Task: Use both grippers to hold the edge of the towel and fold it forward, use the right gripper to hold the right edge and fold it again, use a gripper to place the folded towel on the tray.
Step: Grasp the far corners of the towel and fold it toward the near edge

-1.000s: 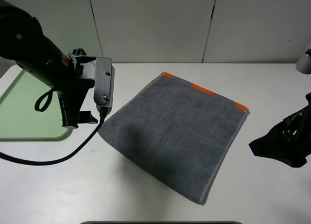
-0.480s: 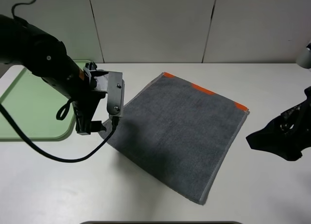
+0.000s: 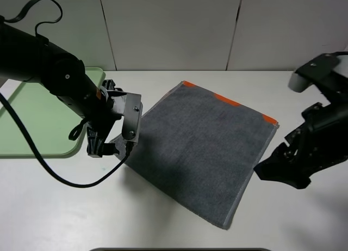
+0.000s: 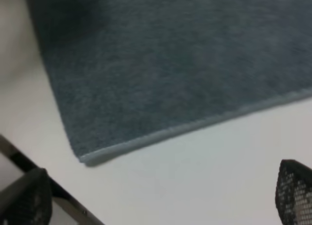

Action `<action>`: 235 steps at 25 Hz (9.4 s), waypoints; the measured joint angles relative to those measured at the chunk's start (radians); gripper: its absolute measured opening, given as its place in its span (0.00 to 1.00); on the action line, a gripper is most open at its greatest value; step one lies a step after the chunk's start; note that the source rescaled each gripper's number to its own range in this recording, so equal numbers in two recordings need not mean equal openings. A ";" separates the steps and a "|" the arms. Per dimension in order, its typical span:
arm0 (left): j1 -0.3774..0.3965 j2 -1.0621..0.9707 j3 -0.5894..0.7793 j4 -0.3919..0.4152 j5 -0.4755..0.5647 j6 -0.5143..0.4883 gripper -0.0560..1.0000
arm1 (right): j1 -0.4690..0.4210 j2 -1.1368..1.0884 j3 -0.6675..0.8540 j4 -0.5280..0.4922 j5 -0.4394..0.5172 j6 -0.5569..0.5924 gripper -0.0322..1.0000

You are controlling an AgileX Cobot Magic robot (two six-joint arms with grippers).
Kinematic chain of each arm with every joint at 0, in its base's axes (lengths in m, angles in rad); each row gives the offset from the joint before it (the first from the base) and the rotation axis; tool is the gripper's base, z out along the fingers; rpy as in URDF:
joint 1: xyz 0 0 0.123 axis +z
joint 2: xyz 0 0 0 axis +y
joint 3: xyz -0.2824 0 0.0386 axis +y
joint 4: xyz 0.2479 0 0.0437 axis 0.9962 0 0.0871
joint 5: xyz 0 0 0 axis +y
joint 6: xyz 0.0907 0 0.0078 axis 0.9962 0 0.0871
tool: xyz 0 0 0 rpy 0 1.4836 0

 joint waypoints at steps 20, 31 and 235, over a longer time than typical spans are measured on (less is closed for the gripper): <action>0.000 0.096 -0.002 -0.198 0.027 0.339 0.98 | 0.406 0.462 -0.102 -0.282 -0.132 0.297 1.00; 0.046 0.121 -0.002 -0.204 0.024 0.473 0.96 | 0.406 0.564 -0.105 -0.266 -0.237 0.301 1.00; 0.124 -0.304 -0.010 -0.411 0.435 0.810 0.05 | 0.406 0.236 -0.157 -0.039 0.139 0.351 0.03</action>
